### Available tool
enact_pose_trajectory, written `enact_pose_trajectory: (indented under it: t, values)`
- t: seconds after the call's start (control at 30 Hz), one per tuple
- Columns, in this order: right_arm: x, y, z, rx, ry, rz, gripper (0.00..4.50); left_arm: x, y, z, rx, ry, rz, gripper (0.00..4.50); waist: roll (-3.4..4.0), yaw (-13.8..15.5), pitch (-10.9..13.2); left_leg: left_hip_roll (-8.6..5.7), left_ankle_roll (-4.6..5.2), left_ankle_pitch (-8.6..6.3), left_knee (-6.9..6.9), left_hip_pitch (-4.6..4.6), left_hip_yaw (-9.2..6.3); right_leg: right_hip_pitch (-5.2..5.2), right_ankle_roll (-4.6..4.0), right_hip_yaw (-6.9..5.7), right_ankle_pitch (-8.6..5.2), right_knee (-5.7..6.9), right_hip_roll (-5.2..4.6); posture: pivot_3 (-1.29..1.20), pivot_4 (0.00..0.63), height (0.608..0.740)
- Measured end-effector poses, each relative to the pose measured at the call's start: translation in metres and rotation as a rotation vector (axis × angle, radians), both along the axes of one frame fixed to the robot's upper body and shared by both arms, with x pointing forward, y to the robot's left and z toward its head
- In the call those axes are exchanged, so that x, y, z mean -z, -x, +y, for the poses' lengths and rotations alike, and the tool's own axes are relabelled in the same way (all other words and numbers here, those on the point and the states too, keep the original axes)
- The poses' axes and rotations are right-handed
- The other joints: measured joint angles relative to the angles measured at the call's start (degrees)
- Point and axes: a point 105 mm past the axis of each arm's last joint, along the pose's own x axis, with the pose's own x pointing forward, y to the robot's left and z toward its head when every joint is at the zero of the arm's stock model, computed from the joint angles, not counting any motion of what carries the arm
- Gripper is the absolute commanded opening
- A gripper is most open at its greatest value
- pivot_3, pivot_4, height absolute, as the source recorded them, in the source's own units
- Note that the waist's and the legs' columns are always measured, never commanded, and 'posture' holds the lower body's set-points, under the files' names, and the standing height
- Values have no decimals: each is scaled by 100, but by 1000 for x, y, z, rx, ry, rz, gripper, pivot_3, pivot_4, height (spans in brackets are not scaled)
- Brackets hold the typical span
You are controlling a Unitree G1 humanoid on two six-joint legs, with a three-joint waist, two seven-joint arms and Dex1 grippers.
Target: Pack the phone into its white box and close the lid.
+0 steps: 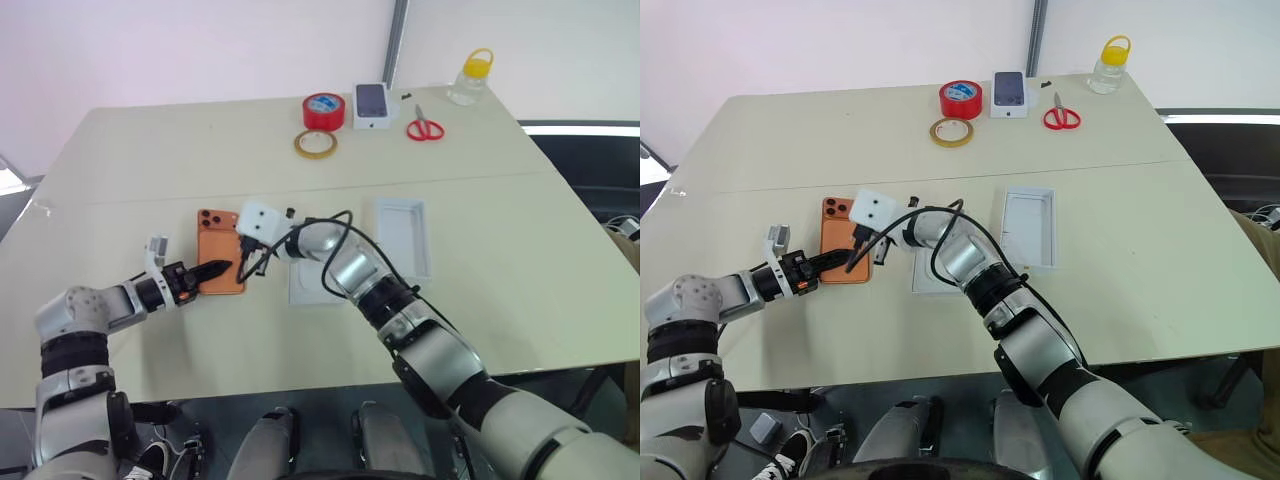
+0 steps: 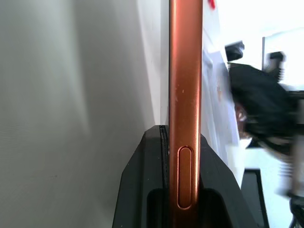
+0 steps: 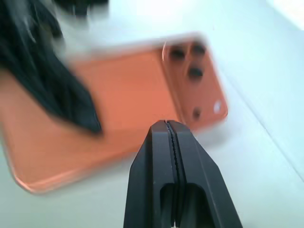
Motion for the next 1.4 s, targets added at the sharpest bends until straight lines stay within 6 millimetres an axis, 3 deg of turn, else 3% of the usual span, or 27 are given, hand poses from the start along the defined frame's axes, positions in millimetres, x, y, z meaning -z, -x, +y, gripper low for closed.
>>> enact_pose_trajectory:
  t: [0.1, 0.23, 0.4, 0.5, 0.6, 0.7, 0.8, 1.17, 1.3, 1.4]
  values:
    - [1, 10, -16, -57, -34, 75, 1231, -2, 6, -3, -19, 40, 9, 0, -1, 13, 1, -1, 4, -2, 2, -2, 0, -2, 0, -1, 0, -6, -2, 0, 150, 740]
    - [0, 26, -47, -115, -66, 93, 3431, -5, 16, -8, -45, 104, 21, 0, -7, 21, 5, -2, 5, -3, 9, -23, 0, -2, 1, -2, 0, -7, -4, 0, 150, 740]
    - [3, 48, -93, -175, -4, 70, 3431, -10, 26, -25, -32, 105, -2, 0, -17, 27, 11, 2, 5, -3, 9, -23, 1, 2, 0, -5, 1, -8, -2, 0, 150, 740]
    - [17, 59, -119, -203, 96, 41, 3431, -15, 27, -32, -21, 105, -24, 0, -27, 54, 16, 2, 6, -4, 9, -23, 2, 6, 0, -5, 1, -12, -3, 0, 150, 740]
    - [33, 68, -132, -221, 144, 59, 3431, -18, 28, -33, -26, 87, -35, 0, -34, 56, 20, 5, 5, -4, 9, -22, 6, 5, 0, -3, 1, -13, -2, 0, 150, 740]
    - [40, 71, -132, -245, 190, 12, 2533, -19, 27, -36, -24, 92, -35, 0, -36, 78, 21, 7, 5, -4, 9, -22, 7, 6, 0, -3, 1, -14, 0, 0, 150, 740]
    - [45, 71, -134, -228, 200, 13, 1115, -21, 27, -36, -24, 95, -36, 0, -41, 156, 24, 6, 5, -3, 11, -22, 8, 9, 0, -3, 1, -20, -1, 0, 150, 740]
    - [52, 70, -131, -218, 225, -13, 1115, -25, 28, -40, -7, 105, -33, 0, -46, 195, 27, 5, 1, -2, 14, -22, 8, 14, -1, -4, 1, -27, -3, 0, 150, 740]
    - [56, 68, -132, -216, 249, -34, 58, -25, 28, -42, -3, 104, -30, 0, -46, 193, 26, 5, 0, -1, 14, -22, 9, 15, 0, -4, 1, -27, -3, 0, 150, 740]
    - [56, 68, -131, -221, 253, -42, 58, -26, 28, -44, -2, 105, -32, 0, -47, 190, 26, 5, 0, -1, 14, -22, 8, 15, -1, -4, 1, -27, -2, 0, 150, 740]
